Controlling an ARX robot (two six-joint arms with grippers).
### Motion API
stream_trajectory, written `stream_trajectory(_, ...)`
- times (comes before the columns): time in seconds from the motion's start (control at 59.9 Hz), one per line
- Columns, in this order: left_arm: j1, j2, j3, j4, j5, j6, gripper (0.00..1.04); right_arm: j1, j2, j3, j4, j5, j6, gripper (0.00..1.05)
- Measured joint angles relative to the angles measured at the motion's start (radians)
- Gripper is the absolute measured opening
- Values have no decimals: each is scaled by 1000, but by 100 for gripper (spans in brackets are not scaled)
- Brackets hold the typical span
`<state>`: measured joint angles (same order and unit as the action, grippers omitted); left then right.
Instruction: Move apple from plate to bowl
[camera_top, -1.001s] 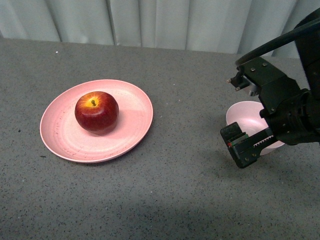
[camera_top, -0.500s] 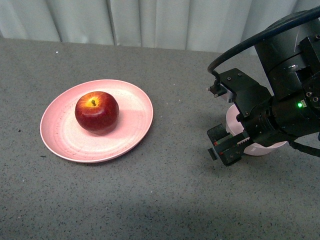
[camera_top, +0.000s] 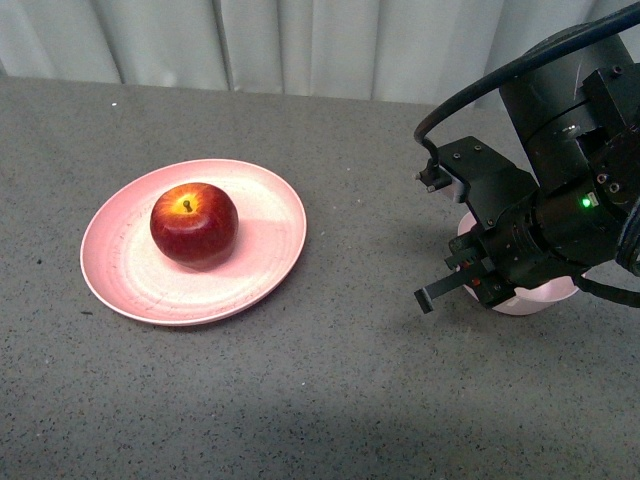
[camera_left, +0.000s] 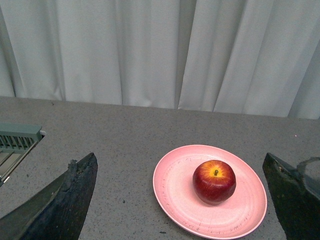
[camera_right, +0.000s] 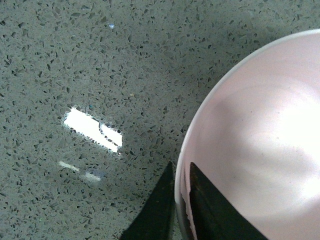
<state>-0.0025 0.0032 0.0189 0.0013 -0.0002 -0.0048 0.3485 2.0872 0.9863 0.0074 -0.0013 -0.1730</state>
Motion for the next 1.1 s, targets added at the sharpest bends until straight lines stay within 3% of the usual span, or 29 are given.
stream_trajectory(0.234, 0, 0, 0, 0, 0, 0, 98, 0, -12, 0, 1, 15, -23, 1)
stream_trajectory(0.317, 0, 0, 0, 0, 0, 0, 98, 8, -40, 0, 18, -43, -20, 1)
stream_trajectory(0.717, 0, 0, 0, 0, 0, 0, 98, 131, -28, 124, -19, -151, 34, 1)
stream_trajectory(1.101, 0, 0, 0, 0, 0, 0, 98, 185, 63, 220, -61, -159, 74, 1)
